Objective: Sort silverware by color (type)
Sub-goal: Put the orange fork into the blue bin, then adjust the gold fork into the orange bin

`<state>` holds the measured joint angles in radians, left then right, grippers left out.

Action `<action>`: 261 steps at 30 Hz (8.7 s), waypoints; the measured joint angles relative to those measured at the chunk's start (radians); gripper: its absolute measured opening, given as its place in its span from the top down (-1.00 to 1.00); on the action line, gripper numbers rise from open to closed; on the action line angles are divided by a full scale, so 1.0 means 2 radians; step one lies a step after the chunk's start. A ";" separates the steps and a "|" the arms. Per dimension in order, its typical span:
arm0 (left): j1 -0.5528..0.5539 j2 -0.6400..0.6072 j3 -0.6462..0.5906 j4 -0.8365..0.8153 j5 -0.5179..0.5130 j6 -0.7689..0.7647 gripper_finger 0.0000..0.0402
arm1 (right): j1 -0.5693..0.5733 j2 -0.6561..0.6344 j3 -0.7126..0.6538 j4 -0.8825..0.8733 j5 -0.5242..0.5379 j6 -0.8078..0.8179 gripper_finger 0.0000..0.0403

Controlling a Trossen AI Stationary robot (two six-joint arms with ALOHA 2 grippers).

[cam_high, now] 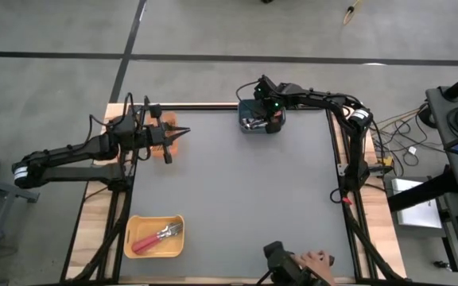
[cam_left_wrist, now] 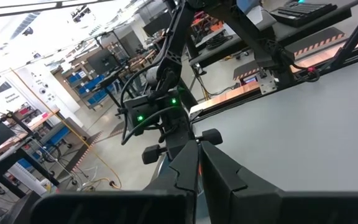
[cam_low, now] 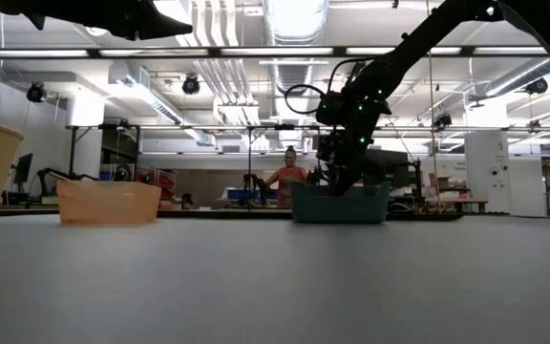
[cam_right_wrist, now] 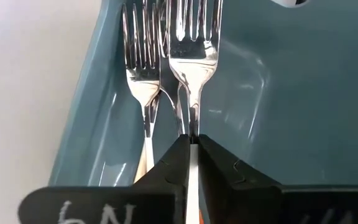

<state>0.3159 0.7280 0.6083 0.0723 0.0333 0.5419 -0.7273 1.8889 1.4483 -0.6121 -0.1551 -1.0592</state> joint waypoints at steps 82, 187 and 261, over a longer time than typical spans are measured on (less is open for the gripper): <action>0.260 0.389 0.221 -0.626 -0.039 -0.228 0.54 | 0.168 -0.315 -0.291 0.235 0.000 0.445 0.94; 0.262 0.455 0.221 -0.594 -0.069 -0.281 0.97 | 0.168 -0.315 -0.291 0.234 0.000 0.429 0.94; 0.268 0.503 0.268 -0.597 -0.052 -0.268 0.62 | 0.168 -0.314 -0.292 0.230 0.000 0.424 0.94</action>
<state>0.8516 1.7336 1.1439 -1.1226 -0.0714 0.0055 -0.3908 1.2602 0.8635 -0.1516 -0.1552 -0.2113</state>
